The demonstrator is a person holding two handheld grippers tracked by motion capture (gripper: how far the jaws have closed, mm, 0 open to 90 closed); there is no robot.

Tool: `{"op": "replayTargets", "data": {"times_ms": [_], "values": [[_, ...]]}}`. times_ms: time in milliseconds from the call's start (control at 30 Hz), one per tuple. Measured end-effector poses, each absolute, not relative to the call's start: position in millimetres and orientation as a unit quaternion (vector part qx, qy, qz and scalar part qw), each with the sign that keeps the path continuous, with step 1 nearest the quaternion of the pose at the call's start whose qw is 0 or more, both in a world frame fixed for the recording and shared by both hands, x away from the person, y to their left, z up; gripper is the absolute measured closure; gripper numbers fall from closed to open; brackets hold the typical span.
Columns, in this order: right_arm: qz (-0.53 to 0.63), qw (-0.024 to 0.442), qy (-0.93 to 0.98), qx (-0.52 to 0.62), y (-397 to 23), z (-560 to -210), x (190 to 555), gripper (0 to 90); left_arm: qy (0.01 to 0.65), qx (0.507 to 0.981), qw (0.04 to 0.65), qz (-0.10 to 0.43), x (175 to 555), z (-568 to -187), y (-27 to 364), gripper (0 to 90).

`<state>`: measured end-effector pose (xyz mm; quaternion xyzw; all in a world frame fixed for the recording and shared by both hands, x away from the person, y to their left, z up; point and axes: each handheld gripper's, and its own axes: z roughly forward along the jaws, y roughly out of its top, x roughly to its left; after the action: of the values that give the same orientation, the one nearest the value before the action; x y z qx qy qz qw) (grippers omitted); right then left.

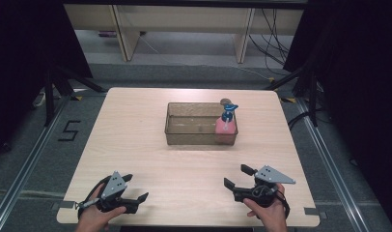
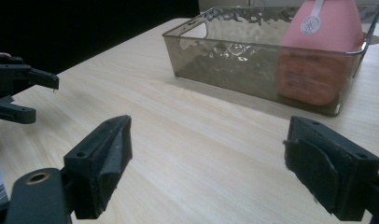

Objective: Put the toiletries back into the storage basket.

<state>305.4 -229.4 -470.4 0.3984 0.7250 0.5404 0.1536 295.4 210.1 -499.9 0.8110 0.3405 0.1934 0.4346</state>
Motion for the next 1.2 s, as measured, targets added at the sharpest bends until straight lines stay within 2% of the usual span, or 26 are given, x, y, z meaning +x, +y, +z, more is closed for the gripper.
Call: {"op": "replayTargets", "data": {"times_ms": [367,600,667,700,767,900,933,1033,1100,1167,1200], "values": [[0.527,0.159,0.735,0.396,-236,-474,299,15.5,0.34,0.813,0.431,0.195,295,-499,210,14.8],[0.523,0.145,0.737,0.402,-237,-478,295,15.5,0.339,0.812,0.435,0.191,295,-500,210,14.8],[0.517,0.156,0.739,0.403,-239,-477,294,15.5,0.337,0.814,0.431,0.193,295,-500,210,14.8],[0.515,0.14,0.735,0.419,-237,-477,291,15.5,0.339,0.814,0.432,0.193,295,-500,210,14.8],[0.515,0.155,0.741,0.402,-241,-478,292,15.5,0.342,0.811,0.435,0.191,295,-500,209,14.8],[0.509,0.137,0.737,0.423,-241,-478,287,15.5,0.34,0.813,0.431,0.192,295,-500,210,14.8],[0.512,0.154,0.74,0.407,-242,-480,290,15.6,0.341,0.814,0.43,0.192,295,-499,210,14.8],[0.505,0.137,0.74,0.422,-241,-480,286,15.5,0.341,0.813,0.432,0.192,295,-500,210,14.8],[0.498,0.157,0.746,0.414,-243,-482,287,15.6,0.341,0.813,0.431,0.192,295,-499,210,14.8],[0.494,0.146,0.746,0.423,-242,-482,285,15.5,0.342,0.811,0.433,0.196,295,-500,209,14.8],[0.493,0.162,0.749,0.413,-243,-483,285,15.6,0.342,0.811,0.433,0.197,295,-500,209,14.8]]}}
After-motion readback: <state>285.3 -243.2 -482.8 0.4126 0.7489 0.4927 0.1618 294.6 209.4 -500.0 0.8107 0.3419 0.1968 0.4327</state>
